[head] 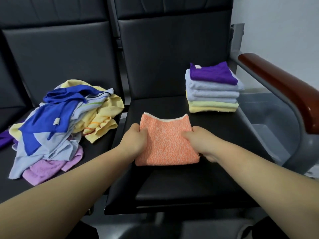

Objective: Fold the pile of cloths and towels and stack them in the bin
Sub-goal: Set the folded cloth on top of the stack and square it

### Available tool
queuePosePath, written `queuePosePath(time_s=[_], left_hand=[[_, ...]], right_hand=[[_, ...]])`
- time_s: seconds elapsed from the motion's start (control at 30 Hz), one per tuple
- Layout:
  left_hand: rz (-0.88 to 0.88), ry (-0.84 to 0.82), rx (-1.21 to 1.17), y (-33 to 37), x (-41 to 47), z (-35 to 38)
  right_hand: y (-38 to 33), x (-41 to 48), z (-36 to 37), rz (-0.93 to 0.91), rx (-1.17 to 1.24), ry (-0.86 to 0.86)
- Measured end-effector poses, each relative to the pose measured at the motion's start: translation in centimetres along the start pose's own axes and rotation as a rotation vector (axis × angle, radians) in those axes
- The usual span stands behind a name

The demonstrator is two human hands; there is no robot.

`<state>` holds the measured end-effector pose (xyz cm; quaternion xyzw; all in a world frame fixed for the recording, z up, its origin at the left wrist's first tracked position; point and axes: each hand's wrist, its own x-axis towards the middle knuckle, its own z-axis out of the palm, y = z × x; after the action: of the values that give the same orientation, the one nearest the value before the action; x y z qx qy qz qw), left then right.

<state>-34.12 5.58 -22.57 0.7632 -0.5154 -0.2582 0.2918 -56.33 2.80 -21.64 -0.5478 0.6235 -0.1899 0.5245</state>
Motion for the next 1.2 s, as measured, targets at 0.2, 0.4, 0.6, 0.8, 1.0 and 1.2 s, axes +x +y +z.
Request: queuePosePath(time_s=[0.2, 0.4, 0.6, 0.8, 1.0, 1.2], left_hand=[[0.111, 0.146, -0.148, 4.8, 0.4, -0.5], [0.239, 0.133, -0.193, 13.3, 4.5, -0.4], [0.335, 0.132, -0.236, 22.1, 11.5, 0.8], [0.234, 0.075, -0.154, 26.7, 19.5, 5.4], [0.01, -0.055, 0.04, 24.8, 22.2, 10.5], [0.021, -0.003, -0.016, 24.4, 20.9, 9.0]], right_hand=[[-2.1, -0.4, -2.5, -0.228, 0.043, 0.228], [-5.7, 1.3, -9.0, -0.304, 0.001, 0.45], [-10.9, 5.5, -17.6, -0.37, -0.1, 0.642], [-12.3, 12.9, -22.8, -0.217, -0.261, 0.664], [-8.4, 17.6, -22.4, -0.019, -0.397, 0.578], [-8.4, 14.5, -22.2, -0.081, -0.189, 0.613]])
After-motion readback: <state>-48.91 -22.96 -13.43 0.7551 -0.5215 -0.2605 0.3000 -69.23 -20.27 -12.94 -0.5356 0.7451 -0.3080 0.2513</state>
